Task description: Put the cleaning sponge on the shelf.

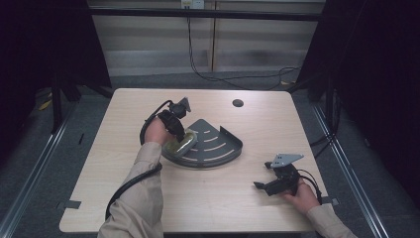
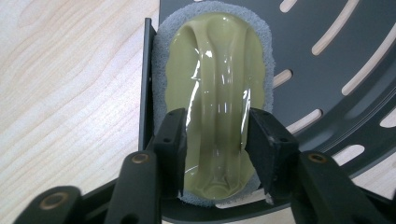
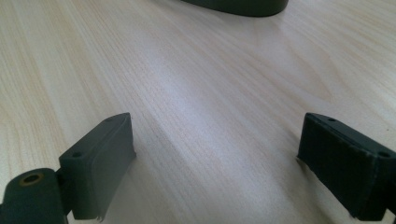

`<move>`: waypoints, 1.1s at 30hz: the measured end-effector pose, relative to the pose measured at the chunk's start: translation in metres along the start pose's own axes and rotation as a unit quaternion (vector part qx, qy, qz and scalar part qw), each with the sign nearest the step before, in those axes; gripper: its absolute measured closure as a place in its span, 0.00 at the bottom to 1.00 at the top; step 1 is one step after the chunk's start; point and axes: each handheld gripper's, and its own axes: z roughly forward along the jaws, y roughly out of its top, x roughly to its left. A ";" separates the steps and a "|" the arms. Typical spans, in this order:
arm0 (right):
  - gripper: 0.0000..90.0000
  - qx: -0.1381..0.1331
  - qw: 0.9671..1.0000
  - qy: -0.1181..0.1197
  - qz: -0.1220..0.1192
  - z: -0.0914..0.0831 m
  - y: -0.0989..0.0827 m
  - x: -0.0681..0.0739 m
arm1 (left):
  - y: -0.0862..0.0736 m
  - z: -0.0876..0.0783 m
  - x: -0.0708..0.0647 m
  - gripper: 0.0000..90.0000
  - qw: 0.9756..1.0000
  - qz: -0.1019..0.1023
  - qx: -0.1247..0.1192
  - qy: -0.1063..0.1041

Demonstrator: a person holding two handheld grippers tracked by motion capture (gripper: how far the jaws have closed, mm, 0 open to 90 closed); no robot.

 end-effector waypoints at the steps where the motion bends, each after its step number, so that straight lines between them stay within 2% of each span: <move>1: 0.11 0.000 1.000 0.000 0.000 0.000 0.000 0.000 | -0.001 0.000 0.000 0.62 1.000 -0.004 0.000 0.002; 7: 0.11 0.000 1.000 0.000 0.000 0.000 0.000 0.000 | -0.003 -0.001 0.001 0.58 1.000 -0.010 -0.004 0.005; 8: 0.11 0.000 1.000 -0.001 0.000 0.000 0.000 0.000 | -0.003 -0.002 0.002 0.53 1.000 -0.006 -0.005 0.006; 19: 0.11 0.000 1.000 0.000 0.000 0.000 0.000 0.000 | -0.007 -0.006 0.003 0.40 1.000 -0.022 -0.014 0.011; 33: 0.11 0.001 1.000 -0.001 -0.001 0.000 0.000 0.000 | -0.014 -0.009 0.006 0.29 0.999 -0.030 -0.023 0.005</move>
